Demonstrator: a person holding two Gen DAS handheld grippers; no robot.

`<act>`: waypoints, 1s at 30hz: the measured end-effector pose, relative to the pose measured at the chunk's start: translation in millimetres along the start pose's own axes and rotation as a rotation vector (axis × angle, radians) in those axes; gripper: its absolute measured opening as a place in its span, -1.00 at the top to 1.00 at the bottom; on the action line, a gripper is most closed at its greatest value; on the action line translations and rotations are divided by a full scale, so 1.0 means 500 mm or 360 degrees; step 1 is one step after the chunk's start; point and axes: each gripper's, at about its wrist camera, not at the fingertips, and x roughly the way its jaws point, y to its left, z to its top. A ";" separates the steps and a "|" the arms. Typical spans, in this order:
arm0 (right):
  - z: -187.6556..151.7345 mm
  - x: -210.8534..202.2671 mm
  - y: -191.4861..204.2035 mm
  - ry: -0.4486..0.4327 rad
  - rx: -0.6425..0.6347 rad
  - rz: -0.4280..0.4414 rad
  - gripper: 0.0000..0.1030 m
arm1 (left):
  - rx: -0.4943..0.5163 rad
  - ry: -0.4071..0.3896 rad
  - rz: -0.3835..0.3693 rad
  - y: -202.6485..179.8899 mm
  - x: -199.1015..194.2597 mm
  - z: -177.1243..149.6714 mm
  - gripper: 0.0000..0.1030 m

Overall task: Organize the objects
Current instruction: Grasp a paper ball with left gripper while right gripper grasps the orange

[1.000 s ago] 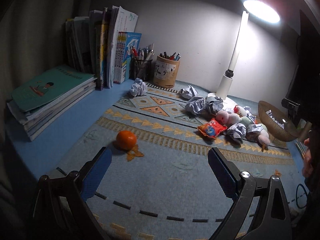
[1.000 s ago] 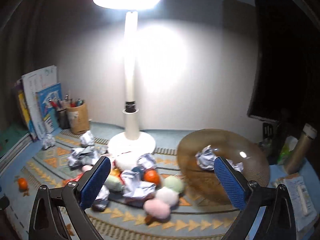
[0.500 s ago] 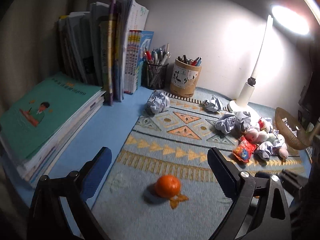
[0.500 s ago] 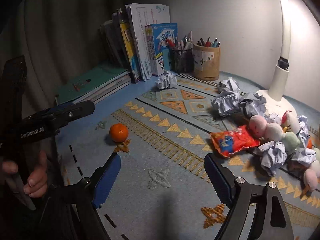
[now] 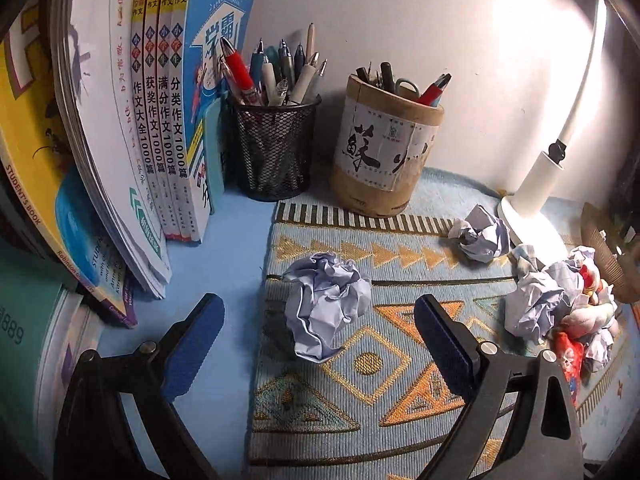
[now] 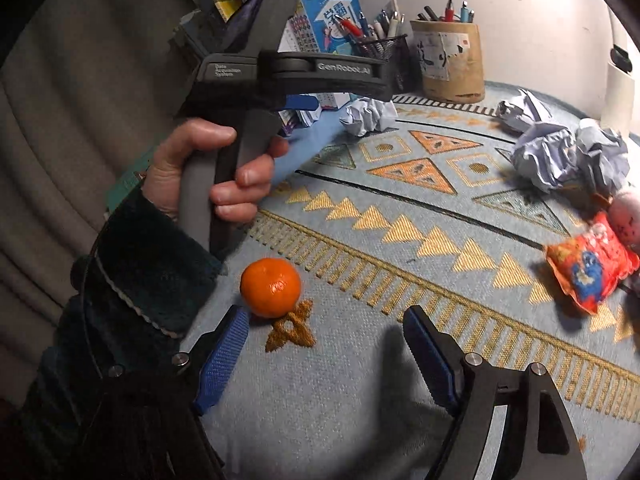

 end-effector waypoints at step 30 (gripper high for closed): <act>-0.112 -0.363 -0.228 -0.0330 0.0018 -0.0557 0.28 | 0.0269 -0.0129 -0.0108 -0.275 -0.150 -0.062 0.39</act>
